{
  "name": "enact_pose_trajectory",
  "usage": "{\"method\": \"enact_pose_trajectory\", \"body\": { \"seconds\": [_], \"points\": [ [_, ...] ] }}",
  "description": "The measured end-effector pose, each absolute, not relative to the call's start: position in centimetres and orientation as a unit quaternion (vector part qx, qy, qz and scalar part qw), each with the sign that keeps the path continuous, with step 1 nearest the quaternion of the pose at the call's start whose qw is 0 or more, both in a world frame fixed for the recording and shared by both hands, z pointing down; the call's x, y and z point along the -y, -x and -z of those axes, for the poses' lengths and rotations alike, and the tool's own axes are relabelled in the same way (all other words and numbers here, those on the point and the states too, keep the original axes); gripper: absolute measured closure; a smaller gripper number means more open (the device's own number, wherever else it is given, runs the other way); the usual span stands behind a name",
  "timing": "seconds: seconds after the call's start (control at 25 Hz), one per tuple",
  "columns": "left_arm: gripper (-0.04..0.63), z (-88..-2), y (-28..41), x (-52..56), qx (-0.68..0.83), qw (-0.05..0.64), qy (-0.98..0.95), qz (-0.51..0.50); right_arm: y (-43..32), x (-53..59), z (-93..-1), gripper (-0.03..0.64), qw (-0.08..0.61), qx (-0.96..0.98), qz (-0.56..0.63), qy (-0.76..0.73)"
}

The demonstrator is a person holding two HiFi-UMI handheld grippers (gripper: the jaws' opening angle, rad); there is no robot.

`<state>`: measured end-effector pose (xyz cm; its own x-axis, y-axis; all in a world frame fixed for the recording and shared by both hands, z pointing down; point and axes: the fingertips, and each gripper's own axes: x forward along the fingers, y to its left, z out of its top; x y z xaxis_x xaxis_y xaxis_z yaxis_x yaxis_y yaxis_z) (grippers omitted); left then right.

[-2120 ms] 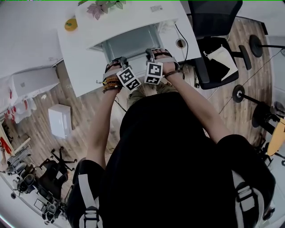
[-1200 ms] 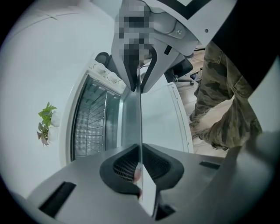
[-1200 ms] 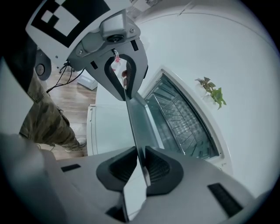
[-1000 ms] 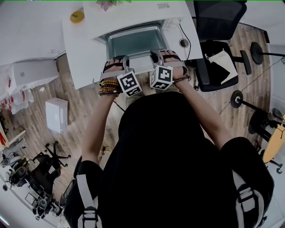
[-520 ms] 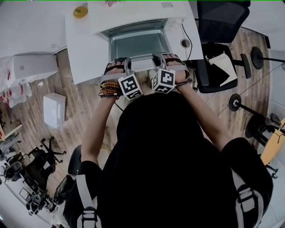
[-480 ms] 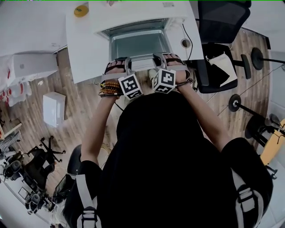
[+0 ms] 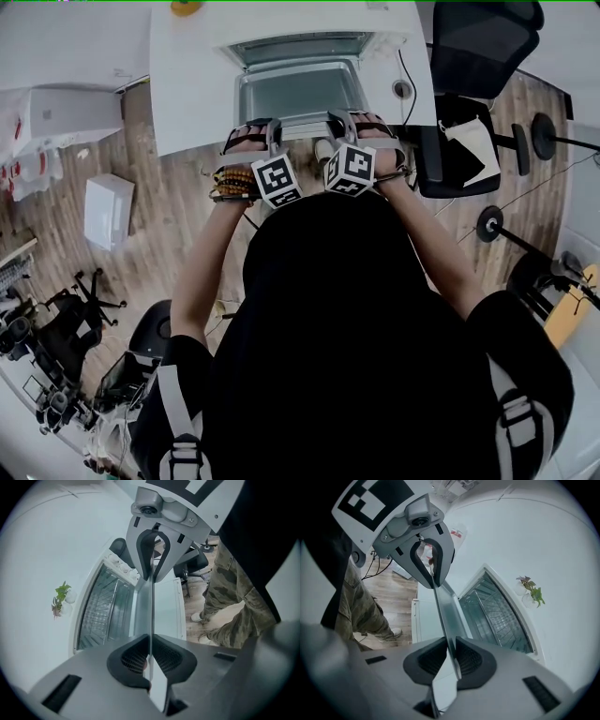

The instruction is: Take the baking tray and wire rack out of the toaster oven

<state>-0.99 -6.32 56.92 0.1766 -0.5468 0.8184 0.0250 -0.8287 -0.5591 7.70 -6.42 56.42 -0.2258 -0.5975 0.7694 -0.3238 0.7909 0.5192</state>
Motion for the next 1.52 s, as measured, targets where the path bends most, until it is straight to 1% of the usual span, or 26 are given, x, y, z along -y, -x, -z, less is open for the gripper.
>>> {"method": "enact_pose_trajectory", "body": {
  "seconds": [0.8,1.4,1.52],
  "points": [
    [0.551,-56.7,10.6,4.9,-0.266,0.159,0.717,0.624,2.2,6.6,-56.1,0.546,0.53,0.804,0.183,-0.201],
    [0.551,-57.3,20.8,2.8,-0.326,0.106,0.694,0.634,12.5,5.4,-56.8,0.549,0.508,0.821,0.227,-0.128],
    [0.551,-57.9,21.9,2.3,-0.34,0.095,0.689,0.633,13.7,5.2,-57.4,0.549,0.505,0.822,0.236,-0.116]
  ]
}}
